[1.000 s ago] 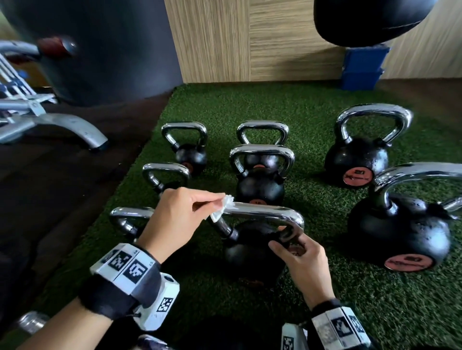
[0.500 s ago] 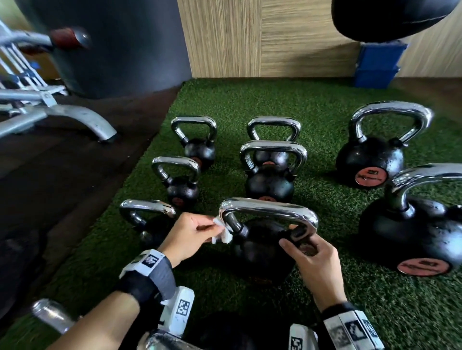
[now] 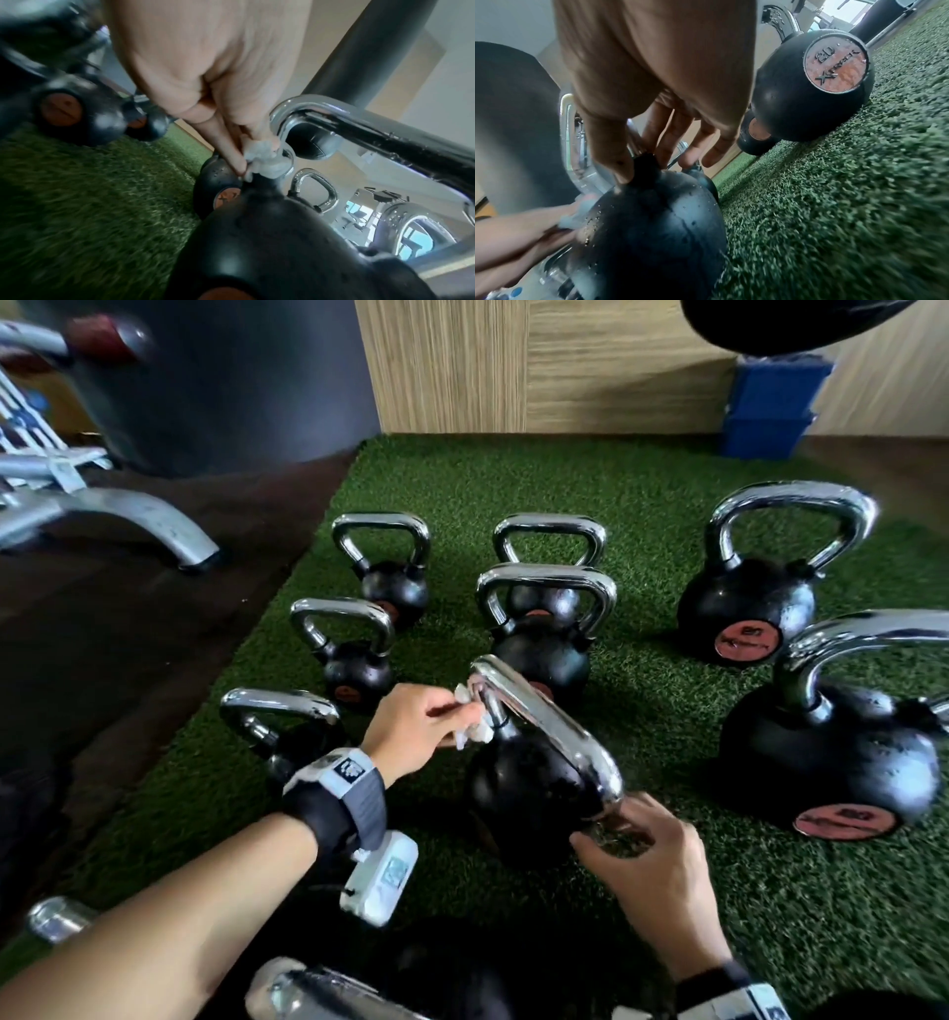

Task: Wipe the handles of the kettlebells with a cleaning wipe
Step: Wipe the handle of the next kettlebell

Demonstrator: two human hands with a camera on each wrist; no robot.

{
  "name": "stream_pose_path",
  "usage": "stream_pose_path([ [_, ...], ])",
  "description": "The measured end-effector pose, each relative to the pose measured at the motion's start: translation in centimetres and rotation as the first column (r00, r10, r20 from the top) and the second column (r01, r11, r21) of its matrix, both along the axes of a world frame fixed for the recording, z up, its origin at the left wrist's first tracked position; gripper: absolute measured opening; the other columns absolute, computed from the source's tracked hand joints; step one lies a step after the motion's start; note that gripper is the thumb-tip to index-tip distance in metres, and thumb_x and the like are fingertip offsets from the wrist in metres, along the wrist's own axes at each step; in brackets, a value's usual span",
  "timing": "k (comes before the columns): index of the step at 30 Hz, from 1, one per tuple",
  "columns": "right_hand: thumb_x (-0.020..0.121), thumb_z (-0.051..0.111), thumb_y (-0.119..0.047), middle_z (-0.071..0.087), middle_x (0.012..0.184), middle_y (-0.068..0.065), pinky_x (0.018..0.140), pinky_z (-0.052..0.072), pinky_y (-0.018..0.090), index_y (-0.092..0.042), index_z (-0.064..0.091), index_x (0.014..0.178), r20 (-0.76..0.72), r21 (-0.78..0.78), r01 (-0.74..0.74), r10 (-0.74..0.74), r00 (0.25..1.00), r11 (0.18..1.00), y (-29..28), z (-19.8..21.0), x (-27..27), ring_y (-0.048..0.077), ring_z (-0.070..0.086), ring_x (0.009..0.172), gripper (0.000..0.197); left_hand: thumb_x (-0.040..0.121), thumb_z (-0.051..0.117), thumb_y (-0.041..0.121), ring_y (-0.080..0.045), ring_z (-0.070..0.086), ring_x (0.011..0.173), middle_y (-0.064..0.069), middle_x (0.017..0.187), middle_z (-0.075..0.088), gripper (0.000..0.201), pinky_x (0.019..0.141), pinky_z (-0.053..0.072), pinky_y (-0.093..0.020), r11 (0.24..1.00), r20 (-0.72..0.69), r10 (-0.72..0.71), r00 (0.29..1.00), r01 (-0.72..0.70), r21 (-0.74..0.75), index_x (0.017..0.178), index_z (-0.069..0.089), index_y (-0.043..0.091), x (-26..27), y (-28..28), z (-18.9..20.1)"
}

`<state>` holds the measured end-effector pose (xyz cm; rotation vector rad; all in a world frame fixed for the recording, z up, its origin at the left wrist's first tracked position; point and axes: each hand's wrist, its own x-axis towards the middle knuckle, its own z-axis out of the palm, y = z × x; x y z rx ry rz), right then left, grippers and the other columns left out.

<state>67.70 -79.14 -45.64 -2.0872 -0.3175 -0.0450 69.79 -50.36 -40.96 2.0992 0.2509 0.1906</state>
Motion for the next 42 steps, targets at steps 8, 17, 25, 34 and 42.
stream_pose_path([
  [8, 0.077, 0.078, -0.001, 0.072, 0.089, -0.021, 0.075, 0.056, 0.026, -0.036, 0.08, 0.093, 0.128, 0.015, -0.131, 0.128, 0.983, 0.991, 1.7, 0.9, 0.4, 0.001, 0.068, 0.08, 0.039, 0.094, 0.068, 0.011, -0.012, 0.071, 0.076, -0.022, 0.083, 0.076, 0.02, 0.074, 0.062, -0.027, 0.987, -0.137, -0.15, 0.979, 0.14, -0.082, 0.084, 0.078, -0.003, 4.1, -2.8, 3.0],
  [17, 0.087, 0.071, -0.042, 0.048, 0.152, 0.001, 0.109, 0.03, 0.018, -0.018, 0.046, 0.149, -0.182, -0.04, -0.198, 0.188, 0.965, 0.979, 4.9, 1.9, 4.8, 0.013, 0.043, 0.14, 0.071, 0.082, 0.079, 0.029, -0.017, 0.065, 0.064, 0.003, 0.066, 0.073, 0.016, 0.067, 0.05, -0.031, 0.977, -0.067, -0.121, 0.99, 0.131, 0.166, 0.072, 0.078, 0.016, 3.4, -3.0, 2.9],
  [25, 0.088, 0.07, -0.046, 0.05, 0.15, -0.004, 0.11, 0.032, 0.02, -0.02, 0.048, 0.148, -0.169, 0.034, -0.153, 0.156, 0.973, 0.988, 5.1, 0.8, 4.5, 0.008, 0.044, 0.137, 0.069, 0.086, 0.075, 0.022, 0.001, 0.054, 0.059, 0.017, 0.057, 0.062, 0.028, 0.064, 0.044, -0.023, 0.995, 0.03, -0.003, 1.0, 0.0, 0.103, 0.059, 0.068, 0.026, 3.9, -3.5, 2.8],
  [34, 0.087, 0.071, -0.046, 0.05, 0.15, -0.005, 0.115, 0.033, 0.024, -0.021, 0.048, 0.148, -0.172, 0.071, -0.134, 0.144, 0.975, 0.988, 5.0, 0.8, 4.3, 0.007, 0.045, 0.137, 0.07, 0.085, 0.08, 0.013, -0.005, 0.074, 0.093, 0.005, 0.097, 0.08, 0.018, 0.085, 0.055, -0.014, 0.967, 0.077, -0.118, 0.99, 0.132, -0.217, 0.102, 0.08, 0.02, 3.0, -2.1, 6.3],
  [42, 0.088, 0.07, -0.045, 0.055, 0.144, -0.008, 0.104, 0.037, 0.016, -0.022, 0.052, 0.145, -0.153, 0.095, -0.143, 0.156, 0.976, 0.985, 5.0, 1.0, 4.1, 0.003, 0.049, 0.129, 0.064, 0.082, 0.08, 0.003, -0.013, 0.076, 0.081, -0.007, 0.087, 0.08, 0.012, 0.071, 0.06, -0.019, 0.892, -0.12, -0.236, 0.964, 0.166, -0.422, 0.093, 0.078, 0.005, 0.5, -2.9, 8.2],
])
